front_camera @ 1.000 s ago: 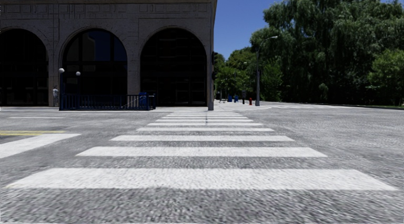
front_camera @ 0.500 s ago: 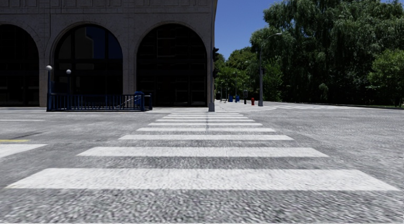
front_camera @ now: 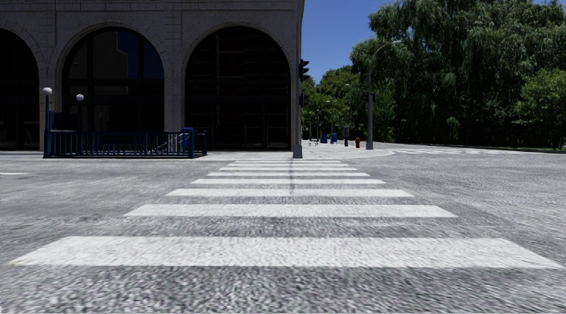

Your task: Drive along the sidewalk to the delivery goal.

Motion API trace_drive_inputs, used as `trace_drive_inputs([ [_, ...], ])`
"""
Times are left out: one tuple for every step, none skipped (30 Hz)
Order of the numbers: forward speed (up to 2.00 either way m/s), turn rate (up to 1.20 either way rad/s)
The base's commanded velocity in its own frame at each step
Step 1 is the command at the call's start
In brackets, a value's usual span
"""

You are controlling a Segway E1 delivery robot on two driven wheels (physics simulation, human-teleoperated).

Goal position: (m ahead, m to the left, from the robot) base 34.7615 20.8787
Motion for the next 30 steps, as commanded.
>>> trace_drive_inputs([
  [2.00, 0.00],
  [2.00, 0.00],
  [2.00, 0.00],
  [2.00, 0.00],
  [2.00, 0.00],
  [2.00, 0.00],
  [2.00, 0.00],
  [2.00, 0.00],
  [2.00, 0.00],
  [2.00, 0.00],
  [2.00, 0.00],
  [2.00, 0.00],
  [2.00, 0.00],
  [2.00, 0.00],
  [2.00, 0.00],
  [2.00, 0.00],
  [2.00, 0.00],
  [2.00, 0.00],
  [2.00, 0.00],
  [2.00, 0.00],
  [2.00, 0.00],
  [2.00, 0.00],
  [2.00, 0.00],
  [2.00, 0.00],
  [2.00, 0.00],
  [2.00, 0.00],
  [2.00, 0.00],
  [2.00, 0.00],
  [2.00, 0.00],
  [2.00, 0.00],
])
